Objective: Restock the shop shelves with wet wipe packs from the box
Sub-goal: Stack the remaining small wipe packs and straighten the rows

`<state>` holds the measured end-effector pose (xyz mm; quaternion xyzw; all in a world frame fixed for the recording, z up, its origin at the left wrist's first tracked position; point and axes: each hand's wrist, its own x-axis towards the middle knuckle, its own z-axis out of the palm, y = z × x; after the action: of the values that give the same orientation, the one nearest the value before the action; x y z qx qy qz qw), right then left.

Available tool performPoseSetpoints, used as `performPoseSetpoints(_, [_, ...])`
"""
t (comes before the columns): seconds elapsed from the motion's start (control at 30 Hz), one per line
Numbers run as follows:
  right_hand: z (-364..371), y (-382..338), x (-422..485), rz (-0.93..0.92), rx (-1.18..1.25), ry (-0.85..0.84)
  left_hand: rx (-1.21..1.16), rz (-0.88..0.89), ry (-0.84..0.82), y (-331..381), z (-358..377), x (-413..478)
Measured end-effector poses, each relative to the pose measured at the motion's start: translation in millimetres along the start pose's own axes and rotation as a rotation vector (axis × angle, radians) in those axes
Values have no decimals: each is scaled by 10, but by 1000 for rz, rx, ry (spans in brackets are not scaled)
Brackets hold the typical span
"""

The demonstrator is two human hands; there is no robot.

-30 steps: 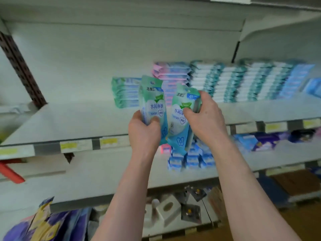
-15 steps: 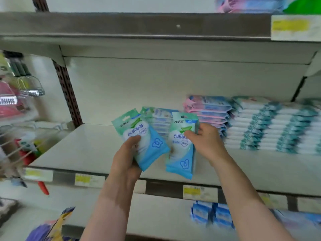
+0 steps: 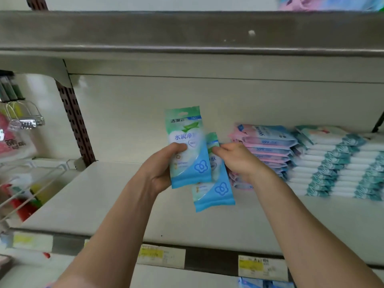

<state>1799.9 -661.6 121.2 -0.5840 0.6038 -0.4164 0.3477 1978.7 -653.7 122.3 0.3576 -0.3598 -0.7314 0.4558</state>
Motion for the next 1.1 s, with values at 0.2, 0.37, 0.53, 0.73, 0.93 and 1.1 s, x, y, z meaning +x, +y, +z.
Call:
performPoseSetpoints(0.2, [122, -223, 289, -32, -106, -92, -49, -10, 30, 138, -69, 202])
performPoseSetpoints(0.37, [0, -462, 287, -144, -461, -181, -313, 22, 244, 308, -50, 374])
performPoseSetpoints(0.53, [183, -571, 392, -238, -1084, -144, -489, -22, 259, 326, 77, 433])
performPoseSetpoints(0.73, [118, -449, 638, -108, -972, -179, -490, 79, 302, 429, -131, 440])
performPoseSetpoints(0.93, [177, -287, 756, -100, -875, -196, -521, 91, 279, 448, -292, 495])
performPoseSetpoints(1.1, [228, -239, 786, -181, -1104, -137, -500, 67, 302, 397, -282, 525])
